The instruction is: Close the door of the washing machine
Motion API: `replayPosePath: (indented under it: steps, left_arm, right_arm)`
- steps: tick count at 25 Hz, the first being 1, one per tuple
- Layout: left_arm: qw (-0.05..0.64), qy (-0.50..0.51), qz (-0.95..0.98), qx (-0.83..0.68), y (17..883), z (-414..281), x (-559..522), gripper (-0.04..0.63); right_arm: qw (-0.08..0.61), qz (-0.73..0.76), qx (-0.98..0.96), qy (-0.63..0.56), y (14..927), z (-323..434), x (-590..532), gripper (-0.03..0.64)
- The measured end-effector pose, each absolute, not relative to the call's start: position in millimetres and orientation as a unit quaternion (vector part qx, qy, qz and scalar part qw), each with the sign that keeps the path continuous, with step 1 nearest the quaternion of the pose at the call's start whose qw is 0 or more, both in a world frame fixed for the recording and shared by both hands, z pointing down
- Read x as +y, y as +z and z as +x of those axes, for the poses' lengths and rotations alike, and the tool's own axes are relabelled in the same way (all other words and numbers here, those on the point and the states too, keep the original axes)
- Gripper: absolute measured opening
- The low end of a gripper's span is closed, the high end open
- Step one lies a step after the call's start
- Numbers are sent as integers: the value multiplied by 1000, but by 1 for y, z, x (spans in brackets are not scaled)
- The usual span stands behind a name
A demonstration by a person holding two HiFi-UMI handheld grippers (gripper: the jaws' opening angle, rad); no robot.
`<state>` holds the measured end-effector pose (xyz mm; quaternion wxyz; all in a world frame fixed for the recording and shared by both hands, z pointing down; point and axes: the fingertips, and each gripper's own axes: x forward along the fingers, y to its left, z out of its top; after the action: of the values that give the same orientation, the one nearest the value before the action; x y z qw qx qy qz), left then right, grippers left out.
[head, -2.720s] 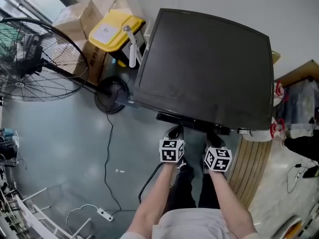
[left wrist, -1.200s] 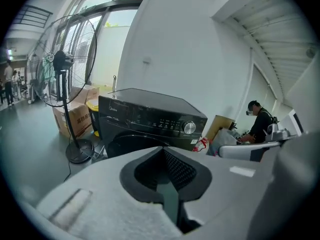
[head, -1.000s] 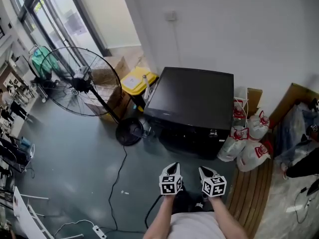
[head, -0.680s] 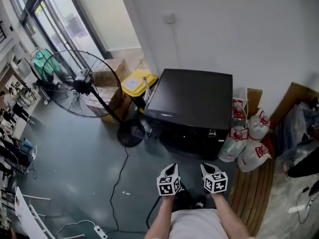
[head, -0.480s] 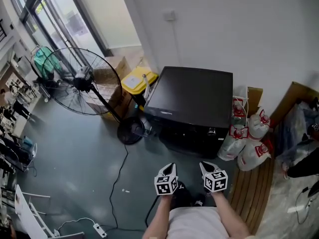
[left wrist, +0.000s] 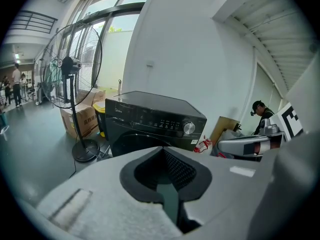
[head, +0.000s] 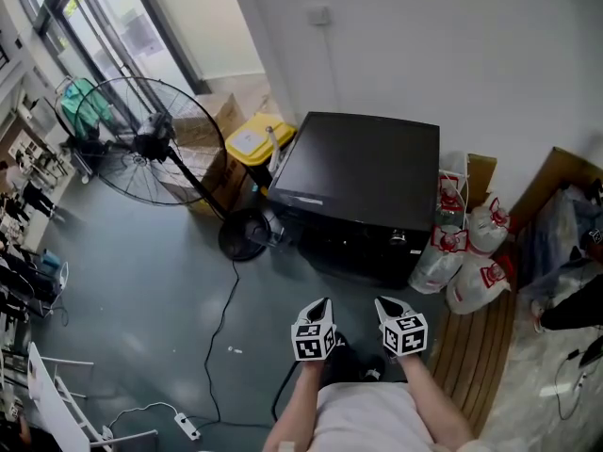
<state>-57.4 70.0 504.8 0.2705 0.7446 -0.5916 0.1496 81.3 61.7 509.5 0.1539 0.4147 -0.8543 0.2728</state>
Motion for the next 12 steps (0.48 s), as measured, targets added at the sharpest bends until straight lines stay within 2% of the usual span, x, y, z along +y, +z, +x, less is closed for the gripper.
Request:
replayPosePath:
  steps: [12]
  left_arm:
    - [274,149,744,-590,509,-54,75,5]
  right_arm:
    - [157,413,-855,272,514,81,66,2]
